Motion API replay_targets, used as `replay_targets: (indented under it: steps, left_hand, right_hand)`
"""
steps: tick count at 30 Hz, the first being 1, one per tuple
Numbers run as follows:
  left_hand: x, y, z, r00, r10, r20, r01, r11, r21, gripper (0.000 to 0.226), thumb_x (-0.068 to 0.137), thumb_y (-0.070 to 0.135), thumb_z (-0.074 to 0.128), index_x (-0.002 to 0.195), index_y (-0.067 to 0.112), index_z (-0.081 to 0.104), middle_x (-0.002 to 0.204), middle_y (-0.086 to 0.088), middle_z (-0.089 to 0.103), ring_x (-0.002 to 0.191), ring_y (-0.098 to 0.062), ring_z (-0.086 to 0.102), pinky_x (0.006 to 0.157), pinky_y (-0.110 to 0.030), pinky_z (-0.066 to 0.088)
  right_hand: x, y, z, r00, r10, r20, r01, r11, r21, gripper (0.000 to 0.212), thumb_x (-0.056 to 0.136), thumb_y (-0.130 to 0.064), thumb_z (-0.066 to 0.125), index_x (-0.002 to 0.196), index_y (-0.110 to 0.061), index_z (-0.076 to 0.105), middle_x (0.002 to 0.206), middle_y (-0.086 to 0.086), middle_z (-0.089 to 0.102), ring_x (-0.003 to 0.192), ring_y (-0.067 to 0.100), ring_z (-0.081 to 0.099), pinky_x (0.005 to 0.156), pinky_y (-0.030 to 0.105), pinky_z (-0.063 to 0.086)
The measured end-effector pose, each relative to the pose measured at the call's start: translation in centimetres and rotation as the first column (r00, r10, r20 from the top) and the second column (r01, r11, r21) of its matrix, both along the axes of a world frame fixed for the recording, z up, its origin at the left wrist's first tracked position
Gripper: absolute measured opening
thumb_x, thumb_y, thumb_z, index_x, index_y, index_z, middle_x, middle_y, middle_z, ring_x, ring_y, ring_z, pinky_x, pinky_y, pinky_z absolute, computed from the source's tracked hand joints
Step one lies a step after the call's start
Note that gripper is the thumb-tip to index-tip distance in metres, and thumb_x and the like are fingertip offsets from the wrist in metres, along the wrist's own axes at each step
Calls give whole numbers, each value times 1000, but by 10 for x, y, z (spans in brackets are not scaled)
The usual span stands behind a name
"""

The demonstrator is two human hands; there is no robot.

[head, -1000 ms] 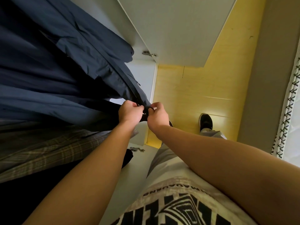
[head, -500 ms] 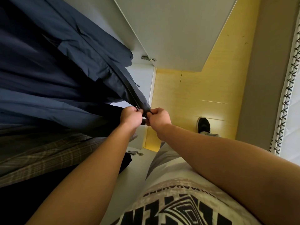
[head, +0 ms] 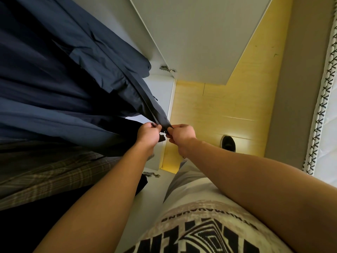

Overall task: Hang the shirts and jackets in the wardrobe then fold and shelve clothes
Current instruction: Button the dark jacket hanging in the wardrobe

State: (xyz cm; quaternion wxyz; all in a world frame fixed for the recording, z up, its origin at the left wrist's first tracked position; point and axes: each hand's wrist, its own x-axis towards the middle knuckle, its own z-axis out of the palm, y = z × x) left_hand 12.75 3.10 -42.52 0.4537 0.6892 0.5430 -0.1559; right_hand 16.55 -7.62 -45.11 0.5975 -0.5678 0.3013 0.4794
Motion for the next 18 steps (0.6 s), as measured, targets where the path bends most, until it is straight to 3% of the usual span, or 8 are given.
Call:
replay_targets:
  steps: [2, 5, 7, 9, 11, 14, 16, 18]
  left_hand:
    - [-2, -1, 0, 1000, -1, 6, 1, 1000, -8, 11, 101, 16, 55, 94, 12, 62, 92, -6, 67, 78, -19, 64, 57, -22, 47]
    - [-6, 2, 4, 986, -167, -20, 168, 981, 93, 12, 100, 26, 57, 95, 15, 59, 89, 1, 65, 78, -14, 60, 60, -24, 42]
    - [-7, 7, 10, 973, -227, -32, 229, 964, 133, 24, 97, 42, 57, 95, 18, 54, 85, 6, 64, 77, -10, 59, 62, -26, 41]
    - [-6, 13, 20, 979, -201, -18, 202, 973, 107, 36, 95, 53, 53, 90, 18, 53, 82, 5, 64, 75, -12, 60, 61, -28, 40]
    - [-5, 20, 31, 984, -170, 43, 168, 984, 64, 34, 93, 50, 52, 87, 16, 54, 81, 2, 62, 75, -14, 58, 62, -27, 39]
    - [-5, 30, 48, 971, -206, 120, 207, 978, 5, 26, 70, 33, 53, 87, 14, 51, 85, -2, 56, 78, -16, 52, 68, -29, 39]
    - [-5, 36, 54, 957, -275, 92, 278, 960, -18, 32, 62, 28, 52, 90, 11, 55, 88, -4, 58, 80, -18, 52, 72, -31, 39]
    - [-4, 39, 55, 952, -300, 52, 302, 953, -18, 27, 69, 34, 58, 86, 13, 64, 83, 1, 67, 82, -17, 58, 71, -29, 42]
  right_hand:
    - [1, -1, 1, 999, 37, 12, -38, 999, 23, 18, 90, -3, 62, 80, -18, 62, 74, 0, 66, 60, 10, 63, 54, 22, 51]
    - [0, -2, 2, 997, 50, -52, -48, 998, 32, 14, 94, -4, 62, 83, -14, 60, 68, 1, 69, 57, 10, 65, 55, 23, 53]
    - [1, -5, 4, 992, 17, -126, -9, 998, 69, 7, 93, -2, 65, 90, -7, 61, 72, 9, 70, 55, 12, 68, 51, 24, 54]
    - [3, -10, 7, 985, 23, -169, -1, 991, 130, 13, 90, -2, 69, 102, -1, 63, 78, 13, 72, 59, 16, 70, 53, 26, 56]
    - [5, -15, 9, 986, 58, -159, -30, 984, 178, 23, 89, -5, 72, 109, 1, 64, 81, 13, 75, 62, 17, 70, 56, 26, 56]
    - [10, -15, 13, 987, 63, -149, -27, 972, 235, 24, 89, -5, 72, 111, 0, 64, 85, 12, 76, 64, 16, 70, 55, 25, 54]
    - [13, -14, 15, 986, 61, -157, -18, 965, 262, 23, 89, 0, 68, 111, -2, 61, 89, 15, 75, 67, 18, 72, 54, 25, 54]
    - [15, -13, 16, 985, 73, -154, -28, 960, 279, 23, 90, 5, 66, 110, -4, 59, 93, 18, 75, 68, 20, 72, 54, 25, 54]
